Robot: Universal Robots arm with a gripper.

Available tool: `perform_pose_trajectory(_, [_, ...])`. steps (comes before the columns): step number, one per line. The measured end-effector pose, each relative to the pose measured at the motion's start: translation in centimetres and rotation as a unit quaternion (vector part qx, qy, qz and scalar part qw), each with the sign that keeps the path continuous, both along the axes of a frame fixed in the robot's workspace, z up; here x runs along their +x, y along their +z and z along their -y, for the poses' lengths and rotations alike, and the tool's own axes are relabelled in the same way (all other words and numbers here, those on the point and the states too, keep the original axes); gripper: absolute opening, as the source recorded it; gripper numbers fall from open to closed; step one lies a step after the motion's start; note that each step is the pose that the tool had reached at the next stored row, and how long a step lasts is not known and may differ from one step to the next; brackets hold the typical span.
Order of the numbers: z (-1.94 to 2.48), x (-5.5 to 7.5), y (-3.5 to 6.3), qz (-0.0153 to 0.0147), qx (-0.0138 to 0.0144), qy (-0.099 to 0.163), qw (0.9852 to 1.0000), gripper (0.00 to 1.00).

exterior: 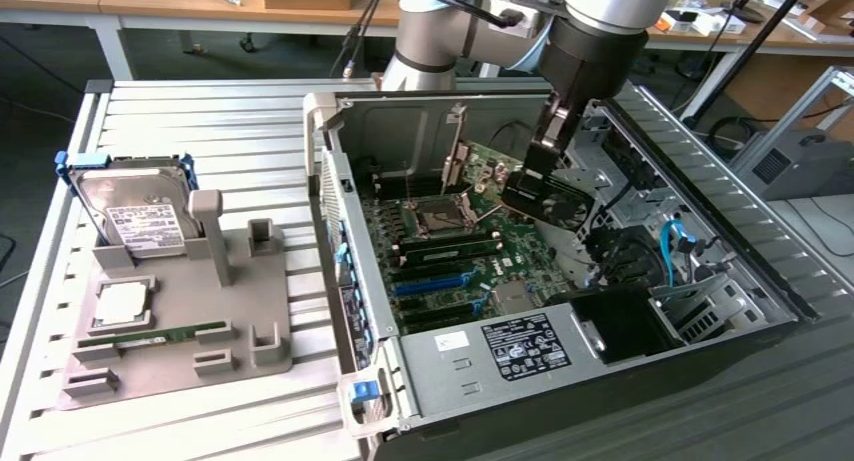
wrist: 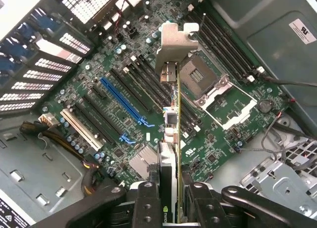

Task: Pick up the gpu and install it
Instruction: 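Insert the gpu into the slot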

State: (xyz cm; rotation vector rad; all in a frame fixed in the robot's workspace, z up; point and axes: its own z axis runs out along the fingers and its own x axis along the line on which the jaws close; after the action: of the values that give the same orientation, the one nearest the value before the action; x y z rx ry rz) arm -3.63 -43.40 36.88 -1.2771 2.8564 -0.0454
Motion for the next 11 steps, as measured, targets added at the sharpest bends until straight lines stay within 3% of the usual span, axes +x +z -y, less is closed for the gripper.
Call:
perform_pose_trajectory(5, [0.00,0.00,-0.02,0.0000,0.0000,0.025,0.9997,0.27])
perform_pose_trajectory(11, [0.00,0.00,-0.06,0.0000,0.0000,0.065,0.9979,0.27])
